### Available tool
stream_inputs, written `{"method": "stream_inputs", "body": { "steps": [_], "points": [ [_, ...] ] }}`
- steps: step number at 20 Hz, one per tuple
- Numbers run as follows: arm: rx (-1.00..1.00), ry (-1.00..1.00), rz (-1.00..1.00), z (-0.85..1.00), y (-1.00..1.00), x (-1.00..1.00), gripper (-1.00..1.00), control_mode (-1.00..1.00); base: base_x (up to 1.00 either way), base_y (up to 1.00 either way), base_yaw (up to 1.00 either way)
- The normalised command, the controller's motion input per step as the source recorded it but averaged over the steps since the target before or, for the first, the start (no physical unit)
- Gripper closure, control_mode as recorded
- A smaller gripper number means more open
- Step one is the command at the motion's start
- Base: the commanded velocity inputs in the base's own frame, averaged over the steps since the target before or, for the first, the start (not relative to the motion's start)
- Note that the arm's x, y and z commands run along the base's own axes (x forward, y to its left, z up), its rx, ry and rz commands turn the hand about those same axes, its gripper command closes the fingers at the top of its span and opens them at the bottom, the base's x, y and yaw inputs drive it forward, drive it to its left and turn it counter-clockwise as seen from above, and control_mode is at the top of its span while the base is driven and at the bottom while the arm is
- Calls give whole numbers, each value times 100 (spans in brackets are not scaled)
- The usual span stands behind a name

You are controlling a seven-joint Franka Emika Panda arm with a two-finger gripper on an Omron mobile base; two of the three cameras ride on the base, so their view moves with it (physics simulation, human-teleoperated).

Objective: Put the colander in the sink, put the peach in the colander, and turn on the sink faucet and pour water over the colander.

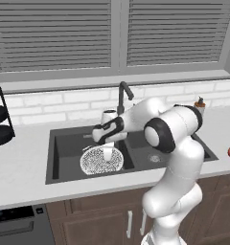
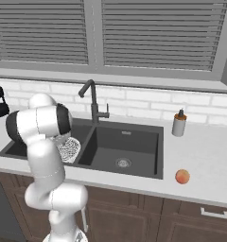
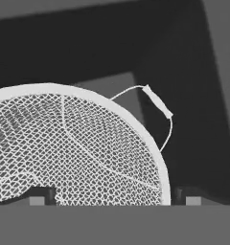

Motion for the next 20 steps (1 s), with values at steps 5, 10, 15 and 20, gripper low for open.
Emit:
{"method": "stream_inputs", "body": {
  "steps": [5, 10, 15, 20],
  "points": [
    [-2, -3, -6, 73, 32, -3, -100, -100, 0, 0, 0],
    [0, -3, -2, 98, 32, -6, -100, -100, 0, 0, 0],
    [-2, -2, 0, 98, 6, -48, -100, -100, 0, 0, 0],
    [-8, -3, 3, 72, -19, -97, -100, -100, 0, 0, 0]
  ]
}}
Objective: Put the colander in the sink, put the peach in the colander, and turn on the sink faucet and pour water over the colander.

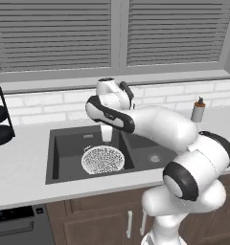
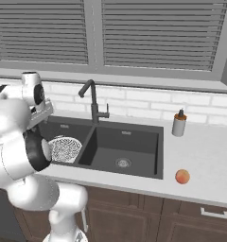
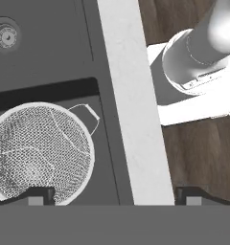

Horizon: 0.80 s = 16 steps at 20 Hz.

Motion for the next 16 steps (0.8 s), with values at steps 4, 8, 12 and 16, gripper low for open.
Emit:
{"method": "stream_inputs", "body": {
  "steps": [4, 8, 12, 16],
  "points": [
    [-13, -5, 8, 52, -55, -97, -100, -100, 0, 0, 0],
    [-16, -1, 12, 33, -84, -64, -100, -100, 0, 0, 0],
    [-14, 0, 16, 16, -98, -49, -100, -100, 0, 0, 0],
    [-9, 0, 21, 2, -100, -26, -100, -100, 0, 0, 0]
  ]
}}
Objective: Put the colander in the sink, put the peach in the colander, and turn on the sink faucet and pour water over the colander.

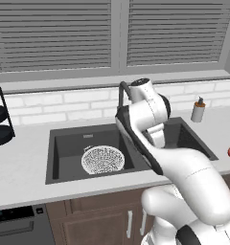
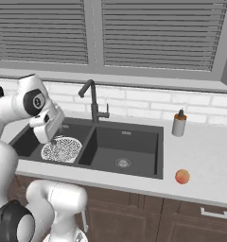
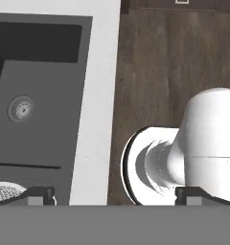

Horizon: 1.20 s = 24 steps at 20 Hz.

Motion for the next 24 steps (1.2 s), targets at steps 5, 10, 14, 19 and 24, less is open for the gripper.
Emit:
{"method": "stream_inputs", "body": {
  "steps": [5, 10, 14, 19, 24],
  "points": [
    [-2, 3, 24, 0, -100, -5, -100, -100, 0, 0, 0],
    [0, 12, 24, 0, -100, 0, -100, -100, 0, 0, 0],
    [0, 18, 18, -1, -100, 12, -100, -100, 0, 0, 0],
    [0, 19, 14, -17, -100, 30, -100, -100, 0, 0, 0],
    [0, 27, 11, -34, -99, 39, -100, -100, 0, 0, 0]
  ]
}}
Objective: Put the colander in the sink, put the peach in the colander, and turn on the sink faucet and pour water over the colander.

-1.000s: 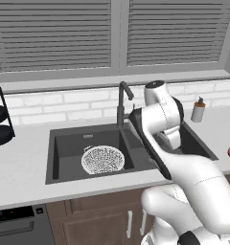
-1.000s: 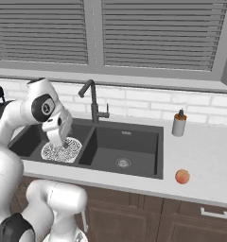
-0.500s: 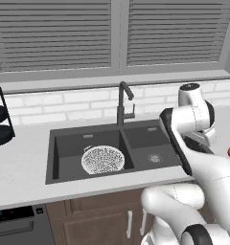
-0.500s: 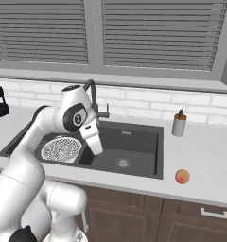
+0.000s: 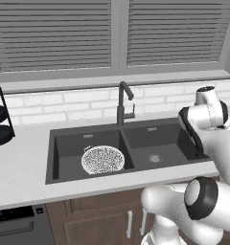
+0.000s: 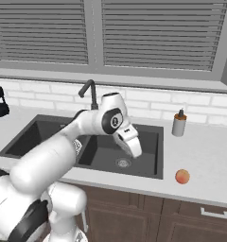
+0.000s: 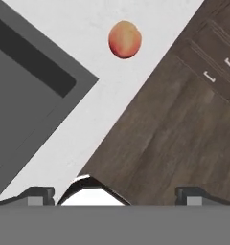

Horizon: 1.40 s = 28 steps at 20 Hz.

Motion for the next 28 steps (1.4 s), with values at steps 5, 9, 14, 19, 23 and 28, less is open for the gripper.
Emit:
{"method": "stream_inputs", "body": {
  "steps": [5, 9, 14, 19, 23, 28],
  "points": [
    [0, 19, 12, -51, -92, 27, -100, -100, 0, 0, 0],
    [4, 3, 13, -48, -85, 17, -100, -100, 0, 0, 0],
    [8, 0, 15, -41, -70, 12, -100, -100, 0, 0, 0],
    [9, 0, 15, -29, -58, 7, -100, -100, 0, 0, 0],
    [8, 0, 14, -20, -47, 8, -100, -100, 0, 0, 0],
    [7, 0, 16, -18, -23, 16, -100, -100, 0, 0, 0]
  ]
}}
